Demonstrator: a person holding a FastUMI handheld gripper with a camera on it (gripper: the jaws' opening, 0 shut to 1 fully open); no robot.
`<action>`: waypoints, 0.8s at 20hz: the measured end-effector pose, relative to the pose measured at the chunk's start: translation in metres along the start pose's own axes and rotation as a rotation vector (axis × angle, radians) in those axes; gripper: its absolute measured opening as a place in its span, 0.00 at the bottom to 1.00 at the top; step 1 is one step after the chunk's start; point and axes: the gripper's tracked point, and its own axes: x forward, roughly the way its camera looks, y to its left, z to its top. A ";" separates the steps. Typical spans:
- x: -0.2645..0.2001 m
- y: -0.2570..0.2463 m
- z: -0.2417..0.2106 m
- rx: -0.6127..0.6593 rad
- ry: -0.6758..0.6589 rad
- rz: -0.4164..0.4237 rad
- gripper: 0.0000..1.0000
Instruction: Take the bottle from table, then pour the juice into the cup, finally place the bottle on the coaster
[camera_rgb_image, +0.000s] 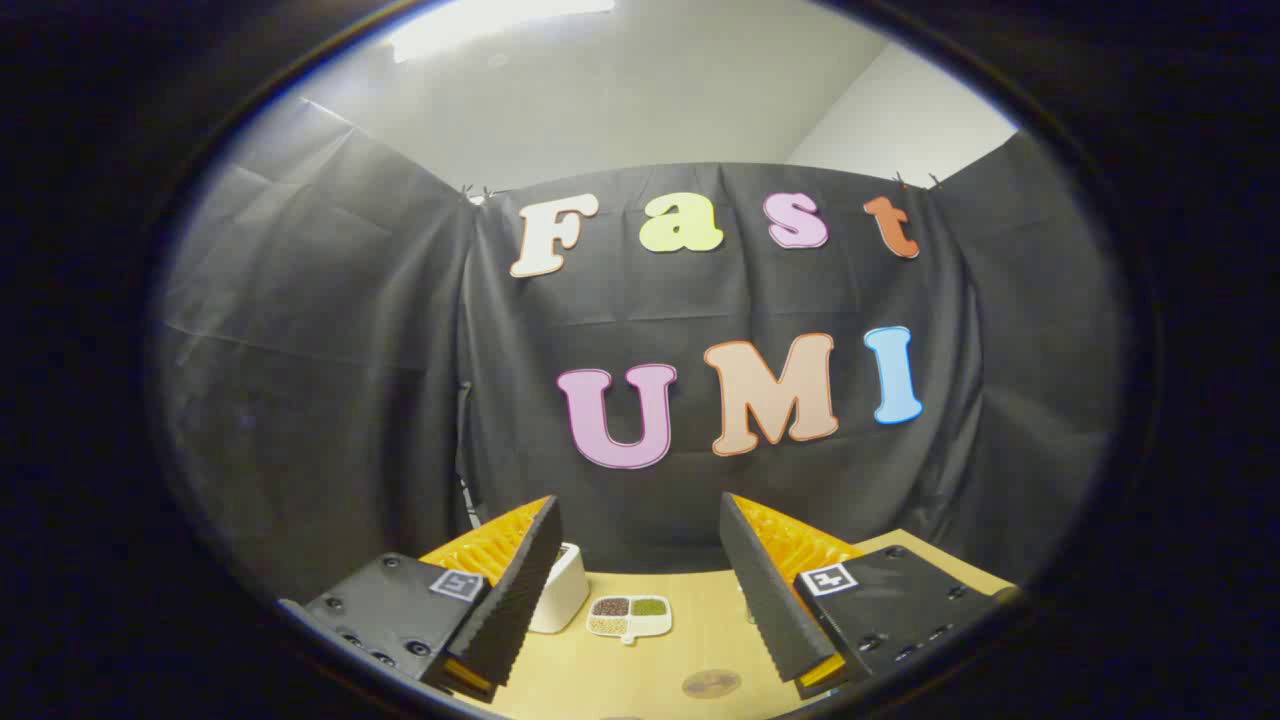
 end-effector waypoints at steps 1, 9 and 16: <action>-0.001 0.003 0.001 0.004 0.000 0.005 0.98; 0.000 0.004 0.015 0.001 -0.010 -0.023 0.98; 0.004 -0.001 -0.006 -0.039 0.011 -0.045 0.98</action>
